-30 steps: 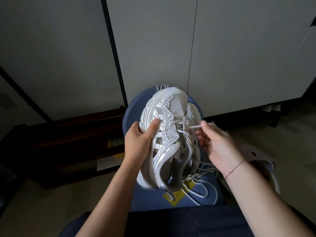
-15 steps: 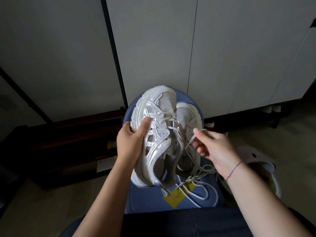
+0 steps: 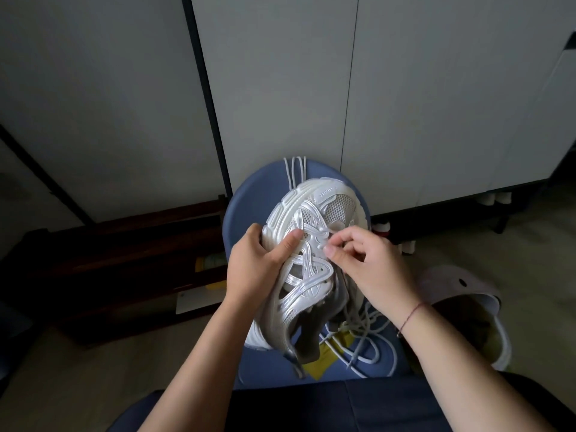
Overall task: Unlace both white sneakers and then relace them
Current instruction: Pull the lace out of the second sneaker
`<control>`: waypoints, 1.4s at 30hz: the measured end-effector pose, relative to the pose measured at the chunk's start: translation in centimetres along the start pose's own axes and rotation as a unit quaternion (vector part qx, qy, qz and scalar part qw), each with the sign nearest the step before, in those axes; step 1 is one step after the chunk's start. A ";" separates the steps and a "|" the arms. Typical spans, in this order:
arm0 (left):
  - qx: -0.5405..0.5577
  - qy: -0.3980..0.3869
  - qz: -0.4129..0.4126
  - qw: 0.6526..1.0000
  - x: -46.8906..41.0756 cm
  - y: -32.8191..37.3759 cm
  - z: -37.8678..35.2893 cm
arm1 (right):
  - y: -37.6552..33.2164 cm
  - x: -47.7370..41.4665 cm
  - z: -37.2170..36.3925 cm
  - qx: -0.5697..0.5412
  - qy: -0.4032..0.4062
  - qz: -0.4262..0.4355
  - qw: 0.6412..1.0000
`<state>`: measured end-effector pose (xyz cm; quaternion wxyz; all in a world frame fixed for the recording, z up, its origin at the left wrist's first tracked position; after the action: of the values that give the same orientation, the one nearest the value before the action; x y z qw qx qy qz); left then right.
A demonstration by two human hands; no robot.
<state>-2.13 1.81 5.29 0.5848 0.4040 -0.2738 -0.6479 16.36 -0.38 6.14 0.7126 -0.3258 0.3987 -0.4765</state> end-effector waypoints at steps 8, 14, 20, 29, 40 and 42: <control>-0.047 -0.005 -0.001 0.999 0.1 -0.2 -0.5 | 0.4 -0.3 -0.2 0.079 -0.032 -0.012 0.996; -0.026 -0.017 -0.001 1.000 0.1 0.0 -0.5 | 0.2 -0.2 -0.1 0.012 -0.035 -0.017 0.999; 0.037 -0.014 0.001 0.999 -0.1 0.0 -0.2 | 0.6 -0.4 -0.2 -0.372 0.007 -0.096 0.923; -0.029 -0.019 0.004 0.999 0.0 -0.2 -0.9 | 0.2 -0.4 -0.5 0.188 0.065 0.022 0.980; 0.041 -0.016 0.006 0.999 -0.2 -0.4 -0.5 | 0.9 -0.3 0.2 -0.285 0.092 -0.029 0.954; 0.041 -0.018 0.008 0.999 -0.2 -0.5 -0.5 | 1.2 -0.4 0.7 -0.214 0.092 -0.041 0.972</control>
<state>-2.00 2.15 4.65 0.5679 0.4140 -0.3142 -0.6383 17.33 0.40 5.57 0.5665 -0.4418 0.5412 -0.4370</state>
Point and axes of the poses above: each hand's wrist, its own x-axis away from the middle knuckle, its own z-axis out of the back of the hand, y = z × x, the point moved 4 cm from there along -x, towards the middle knuckle, and after that the axes turned 13 degrees about -y, right-handed, at the moved point
